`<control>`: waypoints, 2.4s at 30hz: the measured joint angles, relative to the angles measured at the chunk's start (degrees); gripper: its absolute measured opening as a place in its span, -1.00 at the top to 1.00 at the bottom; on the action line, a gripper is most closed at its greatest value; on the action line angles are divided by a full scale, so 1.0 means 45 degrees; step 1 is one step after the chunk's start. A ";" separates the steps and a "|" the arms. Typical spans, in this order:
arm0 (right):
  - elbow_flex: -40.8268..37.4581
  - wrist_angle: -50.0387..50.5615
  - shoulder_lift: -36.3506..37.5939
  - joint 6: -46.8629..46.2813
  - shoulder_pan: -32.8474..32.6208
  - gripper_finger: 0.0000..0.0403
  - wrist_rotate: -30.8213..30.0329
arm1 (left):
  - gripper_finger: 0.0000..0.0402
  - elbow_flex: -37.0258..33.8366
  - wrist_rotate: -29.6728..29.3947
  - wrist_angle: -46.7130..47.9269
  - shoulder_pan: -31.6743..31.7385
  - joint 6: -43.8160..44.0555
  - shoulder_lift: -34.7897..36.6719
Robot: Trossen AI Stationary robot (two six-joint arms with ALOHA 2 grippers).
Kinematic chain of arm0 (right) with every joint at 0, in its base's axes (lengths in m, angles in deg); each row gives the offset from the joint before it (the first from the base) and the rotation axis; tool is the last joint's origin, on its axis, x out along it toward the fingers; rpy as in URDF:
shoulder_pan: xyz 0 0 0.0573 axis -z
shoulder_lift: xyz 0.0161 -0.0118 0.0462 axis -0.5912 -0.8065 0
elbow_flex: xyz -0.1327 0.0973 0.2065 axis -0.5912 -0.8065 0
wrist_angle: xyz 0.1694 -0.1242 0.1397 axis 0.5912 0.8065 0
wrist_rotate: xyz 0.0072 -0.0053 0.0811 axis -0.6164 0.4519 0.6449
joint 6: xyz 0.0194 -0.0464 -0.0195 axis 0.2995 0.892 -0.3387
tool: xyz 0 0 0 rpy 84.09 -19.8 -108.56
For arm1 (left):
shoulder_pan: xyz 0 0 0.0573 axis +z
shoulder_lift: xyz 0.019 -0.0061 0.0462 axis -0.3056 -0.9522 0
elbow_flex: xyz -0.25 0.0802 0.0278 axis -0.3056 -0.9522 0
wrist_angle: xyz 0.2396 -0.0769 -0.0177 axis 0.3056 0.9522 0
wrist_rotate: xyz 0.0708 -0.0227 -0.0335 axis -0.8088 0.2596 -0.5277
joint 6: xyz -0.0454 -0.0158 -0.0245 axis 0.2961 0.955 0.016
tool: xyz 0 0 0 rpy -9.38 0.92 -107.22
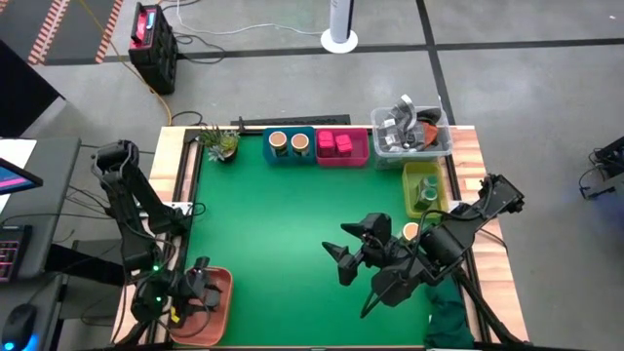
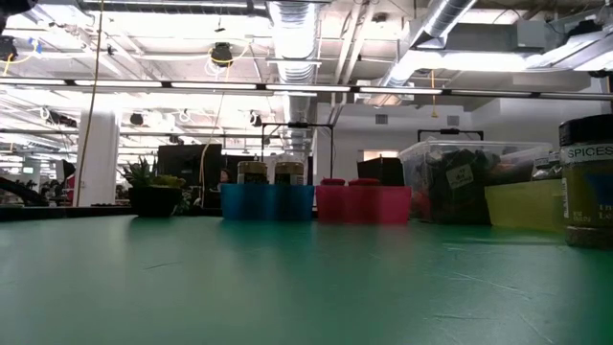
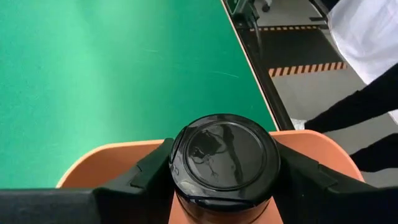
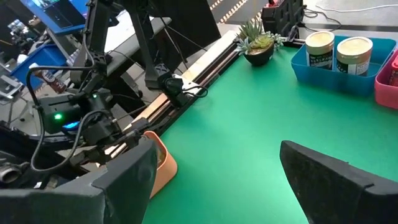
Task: Sort spices by type
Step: Adjust the orange spice bottle in the orange bin, then put the black spice bottle into the orange bin
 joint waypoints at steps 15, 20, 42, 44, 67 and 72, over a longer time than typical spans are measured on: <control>0.0000 -0.0185 0.0005 -0.0004 -0.0004 -0.79 0.0000 | -0.04 0.0000 0.0550 -0.2139 0.0000 -0.1851 -0.1858; 0.0000 -0.0185 0.0005 -0.0004 -0.0004 -0.79 0.0000 | -0.04 0.0005 0.0526 -0.2694 -0.0014 -0.1384 -0.2042; 0.0000 -0.0180 0.0005 0.0001 -0.0004 -0.79 0.0000 | -0.21 0.0015 0.0287 -0.2454 -0.0738 -0.1919 -0.2050; 0.0000 -0.0180 0.0005 0.0001 -0.0004 -0.79 0.0000 | -0.25 0.0016 0.0440 -0.2366 -0.0738 -0.1925 -0.2050; -0.0007 0.4569 -0.0070 -0.3512 0.0162 -0.79 0.3502 | -0.28 0.0019 0.1085 -0.1867 -0.0637 -0.1665 0.0732; -0.0010 0.6857 -0.0073 -0.5213 0.0215 -0.79 0.5098 | -0.28 0.0019 0.1016 -0.1277 0.0096 -0.0828 0.1910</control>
